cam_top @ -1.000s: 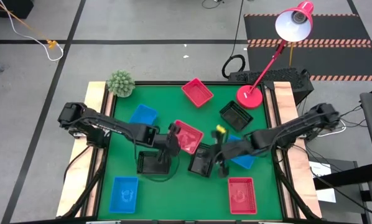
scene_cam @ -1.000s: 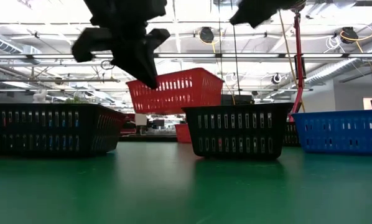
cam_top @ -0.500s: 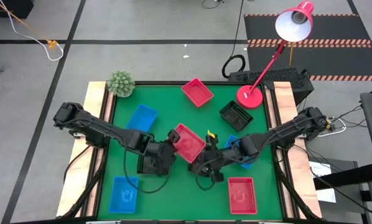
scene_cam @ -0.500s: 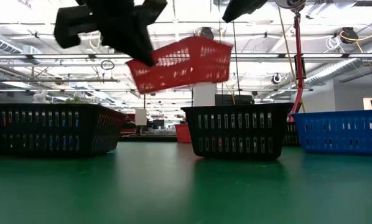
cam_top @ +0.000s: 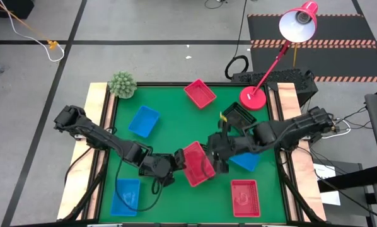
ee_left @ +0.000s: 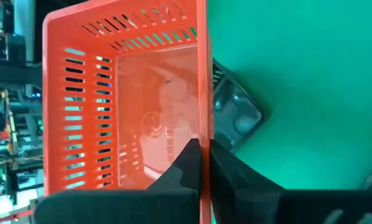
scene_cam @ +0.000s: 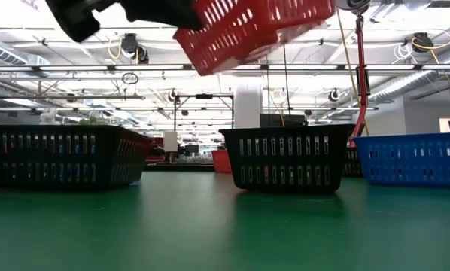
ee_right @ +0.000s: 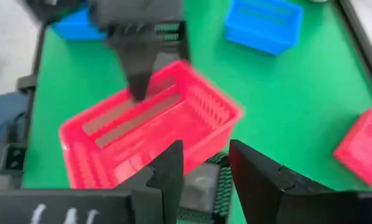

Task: Stack baskets by color
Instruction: Stack the middle red bin on the bottom red bin

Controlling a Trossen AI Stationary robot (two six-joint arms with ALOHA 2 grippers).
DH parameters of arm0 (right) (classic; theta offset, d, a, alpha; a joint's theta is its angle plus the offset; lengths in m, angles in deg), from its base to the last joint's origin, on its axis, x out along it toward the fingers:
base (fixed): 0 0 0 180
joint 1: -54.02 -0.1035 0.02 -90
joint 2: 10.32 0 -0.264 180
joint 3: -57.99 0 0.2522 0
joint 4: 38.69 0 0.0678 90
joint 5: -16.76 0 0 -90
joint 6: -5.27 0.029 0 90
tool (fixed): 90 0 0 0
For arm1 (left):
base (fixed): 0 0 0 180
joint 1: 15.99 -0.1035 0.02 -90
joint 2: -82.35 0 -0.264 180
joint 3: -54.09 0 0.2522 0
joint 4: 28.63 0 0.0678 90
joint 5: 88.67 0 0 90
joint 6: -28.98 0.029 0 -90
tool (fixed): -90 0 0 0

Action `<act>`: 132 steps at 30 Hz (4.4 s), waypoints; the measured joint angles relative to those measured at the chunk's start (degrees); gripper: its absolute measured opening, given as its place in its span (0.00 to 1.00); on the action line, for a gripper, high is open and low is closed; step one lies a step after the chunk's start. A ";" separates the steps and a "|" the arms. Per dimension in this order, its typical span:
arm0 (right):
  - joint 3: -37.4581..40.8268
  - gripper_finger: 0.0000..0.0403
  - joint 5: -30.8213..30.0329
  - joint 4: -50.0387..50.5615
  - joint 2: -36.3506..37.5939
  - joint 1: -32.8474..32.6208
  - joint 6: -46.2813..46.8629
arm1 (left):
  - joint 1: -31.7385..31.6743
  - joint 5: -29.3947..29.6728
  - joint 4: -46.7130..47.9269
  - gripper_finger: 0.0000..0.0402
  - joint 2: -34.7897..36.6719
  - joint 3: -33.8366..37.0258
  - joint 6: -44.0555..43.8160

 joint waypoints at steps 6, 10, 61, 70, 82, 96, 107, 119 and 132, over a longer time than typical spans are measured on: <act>-0.06 0.31 4.39 -0.18 -1.84 5.44 -9.32 | -0.46 -0.34 -1.71 0.04 0.06 -0.02 0.27; -0.06 0.31 7.72 -1.95 -5.06 8.78 -14.91 | -0.74 -0.33 -1.85 0.02 0.06 0.00 -0.19; 3.07 0.04 18.62 -3.02 -11.58 12.88 -28.09 | -2.74 -3.72 -5.51 0.06 -0.93 0.11 0.20; 3.09 0.02 17.13 0.36 -10.28 9.96 -22.42 | -1.96 1.26 -11.03 0.27 -0.97 0.11 -6.30; 3.16 0.02 14.59 7.56 -4.17 2.92 -8.86 | 2.88 12.97 -13.02 0.70 1.36 -0.11 -15.47; 3.16 0.02 13.47 13.65 -0.92 -8.65 6.36 | 2.95 13.80 -1.97 0.61 10.54 -0.04 -32.47; 3.16 0.02 13.17 13.79 2.25 -20.12 17.83 | 2.09 13.91 2.70 0.50 11.55 0.05 -41.40; 3.16 0.02 8.06 13.80 4.37 -29.56 23.31 | 3.43 13.75 2.83 0.48 11.51 0.05 -50.33; 15.15 0.02 7.25 7.35 11.12 -31.77 26.26 | 6.76 13.82 2.75 0.48 11.51 0.05 -56.74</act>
